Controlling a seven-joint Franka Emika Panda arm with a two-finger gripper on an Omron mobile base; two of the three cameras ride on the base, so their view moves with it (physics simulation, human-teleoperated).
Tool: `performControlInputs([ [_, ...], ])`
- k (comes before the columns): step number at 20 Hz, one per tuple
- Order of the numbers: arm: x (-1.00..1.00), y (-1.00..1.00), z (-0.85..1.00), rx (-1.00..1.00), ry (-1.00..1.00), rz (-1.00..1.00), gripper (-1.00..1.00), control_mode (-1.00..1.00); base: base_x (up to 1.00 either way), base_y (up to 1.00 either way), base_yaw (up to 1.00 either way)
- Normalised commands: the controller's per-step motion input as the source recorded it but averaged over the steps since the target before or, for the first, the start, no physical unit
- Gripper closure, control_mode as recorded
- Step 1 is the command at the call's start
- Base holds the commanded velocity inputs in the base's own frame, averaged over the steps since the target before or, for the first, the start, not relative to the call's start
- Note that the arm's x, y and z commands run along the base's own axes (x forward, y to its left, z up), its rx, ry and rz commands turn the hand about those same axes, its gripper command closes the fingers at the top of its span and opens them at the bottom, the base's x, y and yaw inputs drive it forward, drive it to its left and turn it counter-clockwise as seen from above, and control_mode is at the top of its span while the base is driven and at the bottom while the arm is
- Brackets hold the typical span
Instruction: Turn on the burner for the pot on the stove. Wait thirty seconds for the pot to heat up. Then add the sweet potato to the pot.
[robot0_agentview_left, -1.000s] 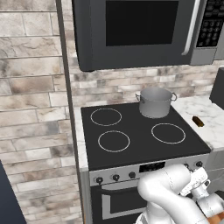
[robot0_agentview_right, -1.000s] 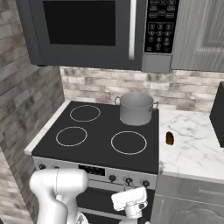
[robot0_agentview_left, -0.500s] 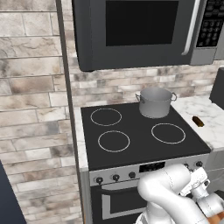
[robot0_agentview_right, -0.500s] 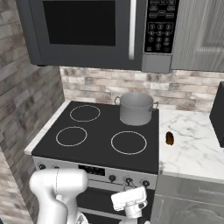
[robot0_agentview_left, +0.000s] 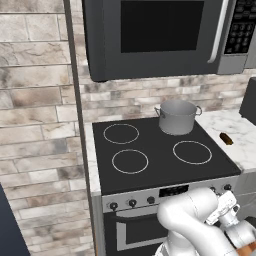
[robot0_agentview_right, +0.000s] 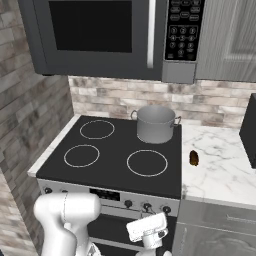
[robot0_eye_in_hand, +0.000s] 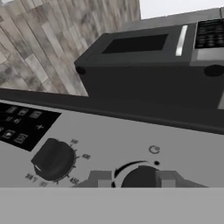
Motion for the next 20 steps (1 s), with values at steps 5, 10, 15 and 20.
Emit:
performControlInputs([
  [5, 0.0, -0.12, -0.94, -0.34, -0.07, 0.89, 1.0, -1.0, 0.0, 0.0, 0.0],
  [10, -0.02, -0.03, -0.96, -0.34, 0.0, 0.93, 1.0, -1.0, 0.0, 0.0, 0.0],
  [15, -0.11, -0.02, -0.93, -0.34, 0.0, 0.93, 1.0, -1.0, 0.0, 0.0, 0.0],
  [20, -0.17, 0.0, -1.0, -0.35, 0.06, 0.93, 1.0, -1.0, 0.0, 0.0, 0.0],
])
